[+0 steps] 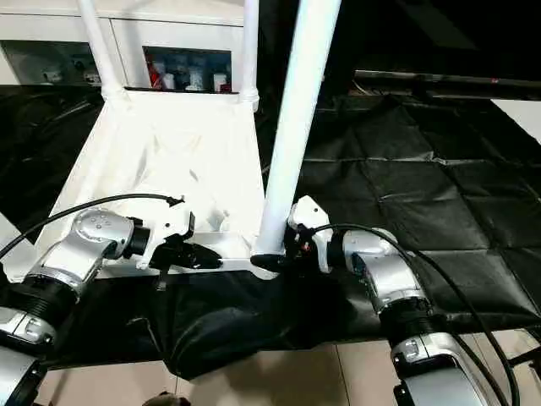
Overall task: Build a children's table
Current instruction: Rotate leg to tighten
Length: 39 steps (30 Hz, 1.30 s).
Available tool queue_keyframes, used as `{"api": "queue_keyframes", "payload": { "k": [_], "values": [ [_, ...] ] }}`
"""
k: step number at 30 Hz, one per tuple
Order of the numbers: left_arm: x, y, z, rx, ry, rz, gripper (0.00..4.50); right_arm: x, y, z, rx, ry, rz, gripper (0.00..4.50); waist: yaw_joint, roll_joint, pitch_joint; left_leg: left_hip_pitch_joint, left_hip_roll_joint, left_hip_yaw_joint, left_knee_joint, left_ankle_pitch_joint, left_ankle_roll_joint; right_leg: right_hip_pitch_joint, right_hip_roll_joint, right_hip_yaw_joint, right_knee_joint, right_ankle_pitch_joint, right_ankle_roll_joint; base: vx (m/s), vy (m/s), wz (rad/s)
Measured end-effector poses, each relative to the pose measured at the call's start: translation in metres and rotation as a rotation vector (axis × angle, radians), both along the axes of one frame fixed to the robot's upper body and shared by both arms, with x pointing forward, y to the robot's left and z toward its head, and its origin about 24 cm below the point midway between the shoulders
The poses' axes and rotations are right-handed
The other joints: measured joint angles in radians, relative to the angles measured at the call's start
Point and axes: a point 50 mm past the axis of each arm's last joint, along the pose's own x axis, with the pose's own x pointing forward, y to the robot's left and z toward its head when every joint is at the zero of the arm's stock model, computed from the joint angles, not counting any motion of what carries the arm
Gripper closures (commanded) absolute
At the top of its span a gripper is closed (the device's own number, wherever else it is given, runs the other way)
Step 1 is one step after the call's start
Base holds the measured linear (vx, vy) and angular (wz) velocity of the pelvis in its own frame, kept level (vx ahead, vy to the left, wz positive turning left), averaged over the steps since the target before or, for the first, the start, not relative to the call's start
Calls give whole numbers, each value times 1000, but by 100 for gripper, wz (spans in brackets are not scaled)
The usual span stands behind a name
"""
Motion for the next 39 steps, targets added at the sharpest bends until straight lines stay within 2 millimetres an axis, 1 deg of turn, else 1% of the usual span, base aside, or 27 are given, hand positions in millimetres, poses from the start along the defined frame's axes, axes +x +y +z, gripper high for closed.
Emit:
{"api": "queue_keyframes", "payload": {
  "k": [4, 6, 8, 10, 12, 14, 17, 20, 21, 22, 24, 26, 28, 30, 33, 35, 39],
  "values": [
    [4, -4, -4, -11, -22, 69, 450, 3, 2, -4, 9, -10, -86, 178, 2, 0, 0, 3, 0, 0, 1, 1, 0, 3, 0, 1, 1, 0, 0, 0, 0, 0],
    [9, -9, -5, -16, -28, 135, 450, 8, 5, -9, 34, -14, -208, 178, -4, -2, 0, 5, 0, 0, 1, 1, -1, 4, 0, 1, 0, -2, 4, 0, 0, 0],
    [15, -15, -6, -27, -28, 208, 450, 14, 9, -13, 64, -16, -356, 180, -15, -3, 0, 6, 0, -1, 2, 1, -1, 4, 0, 1, 0, -2, 4, 0, 0, 0],
    [18, -22, -7, -36, -28, 247, 450, 17, 10, -15, 74, -13, -445, 180, -19, -3, 0, 6, -1, -1, 3, 1, -1, 3, -1, 1, -2, -3, 4, 0, 0, 0],
    [23, -34, -9, -42, -39, 304, 450, 24, 18, -17, 100, 3, -586, 180, -23, -3, 0, 7, -1, -1, 3, 1, -1, 3, -1, 1, -3, -3, 4, 0, 0, 0],
    [26, -43, -10, -47, -46, 356, 450, 29, 24, -18, 105, 5, -706, 180, -28, -3, 0, 7, -1, -2, 3, 1, -1, 2, -1, 1, -4, -3, 4, 0, 0, 0],
    [28, -48, -10, -52, -45, 380, 450, 31, 28, -18, 105, 12, -762, 180, -30, -3, -1, 7, -2, -2, 3, 1, -1, 3, -1, 1, -4, -3, 4, 0, 0, 0],
    [28, -49, -11, -49, -42, 379, 450, 31, 29, -18, 95, -4, -760, 180, -30, -3, -2, 7, -2, -2, 3, 1, -1, 3, -1, 1, -4, -3, 4, 0, 0, 0],
    [27, -50, -11, -47, -43, 377, 450, 31, 29, -18, 96, -7, -760, 124, -30, -3, -2, 7, -2, -2, 3, 1, -1, 3, -1, 1, -4, -3, 4, 0, 0, 0],
    [27, -50, -11, -47, -44, 377, 450, 31, 29, -18, 96, -8, -760, 110, -30, -3, -2, 7, -2, -2, 2, 1, -1, 3, -1, 1, -4, -3, 4, 0, 0, 0],
    [27, -50, -11, -44, -48, 373, 450, 31, 30, -18, 102, -7, -744, 104, -30, -3, -2, 7, -2, -2, 2, 1, -1, 3, -1, 1, -4, -3, 4, 0, 0, 0],
    [27, -49, -11, -43, -49, 363, 450, 30, 28, -17, 104, -6, -717, 73, -30, -3, -2, 7, -2, -2, 2, 1, -1, 3, -1, 1, -4, -3, 4, 0, 0, 0],
    [26, -45, -10, -39, -48, 330, 450, 29, 24, -16, 100, -5, -646, 73, -31, -3, -2, 7, -2, -2, 2, 1, -1, 2, -1, 1, -4, -3, 4, 0, 0, 0],
    [24, -34, -7, -26, -50, 275, 450, 26, 20, -13, 88, -7, -524, 73, -32, -3, -2, 6, -2, -2, 1, 1, -1, 1, -1, 1, -4, -2, 4, 0, 0, 0],
    [18, -24, -5, -29, -35, 195, 450, 19, 12, -10, 70, -7, -375, 73, -30, -4, -2, 5, -2, -2, 0, 0, -1, 0, -1, 0, -3, 0, 2, 0, 0, 0],
    [13, -20, -3, -37, -15, 135, 450, 15, 5, -5, 45, -2, -267, 73, -21, -4, -2, 4, -2, -1, -2, -3, -3, -1, -1, 0, -3, 3, -3, 61, -8, 4],
    [7, -14, 0, -36, 19, 42, 450, 8, 0, 1, 5, 5, -92, 73, 1, -4, -2, 3, 1, -1, -4, -6, -4, -2, 1, -2, -1, -3, -6, 57, -14, 2]
  ]
}}
